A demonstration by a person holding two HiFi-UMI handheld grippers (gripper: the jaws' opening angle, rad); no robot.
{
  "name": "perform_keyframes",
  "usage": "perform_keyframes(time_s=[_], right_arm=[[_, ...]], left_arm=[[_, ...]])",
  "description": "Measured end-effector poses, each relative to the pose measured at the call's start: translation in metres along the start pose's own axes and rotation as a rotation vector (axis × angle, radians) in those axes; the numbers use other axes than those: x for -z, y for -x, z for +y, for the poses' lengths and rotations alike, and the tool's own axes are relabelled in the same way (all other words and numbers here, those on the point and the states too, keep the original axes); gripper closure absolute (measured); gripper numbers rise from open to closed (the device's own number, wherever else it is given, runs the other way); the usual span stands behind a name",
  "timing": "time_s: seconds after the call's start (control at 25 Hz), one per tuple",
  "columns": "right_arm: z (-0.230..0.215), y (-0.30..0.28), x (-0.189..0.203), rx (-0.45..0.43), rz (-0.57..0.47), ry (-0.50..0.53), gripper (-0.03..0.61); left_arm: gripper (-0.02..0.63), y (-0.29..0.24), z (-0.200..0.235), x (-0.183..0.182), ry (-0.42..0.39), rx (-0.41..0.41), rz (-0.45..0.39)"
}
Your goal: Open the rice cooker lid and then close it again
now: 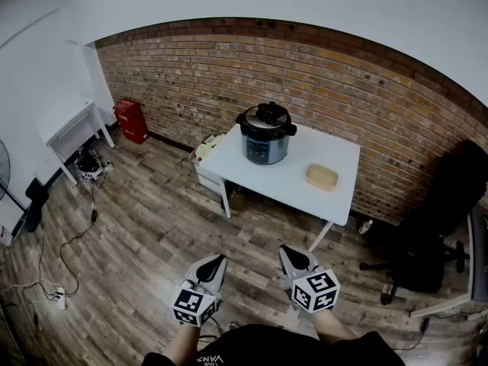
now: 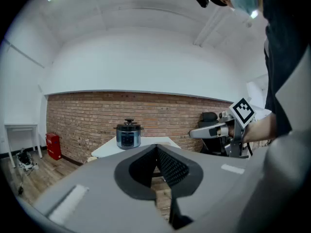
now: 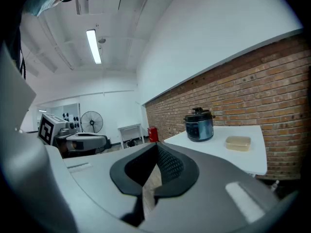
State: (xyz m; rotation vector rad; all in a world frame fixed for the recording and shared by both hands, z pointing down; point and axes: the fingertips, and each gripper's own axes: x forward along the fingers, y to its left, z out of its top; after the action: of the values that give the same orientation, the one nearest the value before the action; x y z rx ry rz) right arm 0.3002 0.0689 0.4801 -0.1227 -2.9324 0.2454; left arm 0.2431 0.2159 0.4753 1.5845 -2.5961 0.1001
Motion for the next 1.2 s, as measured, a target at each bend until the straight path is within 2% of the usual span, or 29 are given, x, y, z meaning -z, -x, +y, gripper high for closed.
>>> perform_keyframes(time_s=[0.28,0.48,0.52,0.6,0.68,0.76,0.92,1.04,1.2], right_arm=[[0.021,-0.016,-0.001,0.029,-0.013,-0.022,0.574],[0.037,-0.023,-0.012,0.034,-0.111,-0.07,0.574],[0.039,-0.025,-0.013,0.046,-0.121,-0.066,0.572],[0.042,-0.027,-0.013,0.081,-0.127,-0.052,0.537],[0.042,-0.028,-0.011,0.114,-0.125,-0.05,0.486],[0.038,-0.031,-0.009,0.135,-0.119,-0.061,0.446],[0.017,-0.044,-0.008,0.182,-0.114,-0.084,0.437],[0.004,-0.068,-0.012,0.16,-0.11,-0.081,0.395],[-0.018,-0.105,-0.014,0.126,-0.091,-0.095,0.38]], left_arm=[[0.612,0.007,0.024,0.0,0.001,0.05,-0.008],[0.611,0.01,0.041,-0.009,0.022,0.129,-0.056],[0.584,0.01,0.043,-0.009,0.039,0.149,-0.061],[0.506,0.009,0.05,-0.008,0.073,0.18,-0.064],[0.473,0.007,0.055,-0.007,0.09,0.191,-0.064],[0.455,0.002,0.06,-0.005,0.107,0.188,-0.071],[0.437,-0.014,0.067,0.003,0.121,0.196,-0.056],[0.423,-0.036,0.08,0.007,0.117,0.204,-0.036],[0.407,-0.069,0.103,0.001,0.068,0.198,-0.023]])
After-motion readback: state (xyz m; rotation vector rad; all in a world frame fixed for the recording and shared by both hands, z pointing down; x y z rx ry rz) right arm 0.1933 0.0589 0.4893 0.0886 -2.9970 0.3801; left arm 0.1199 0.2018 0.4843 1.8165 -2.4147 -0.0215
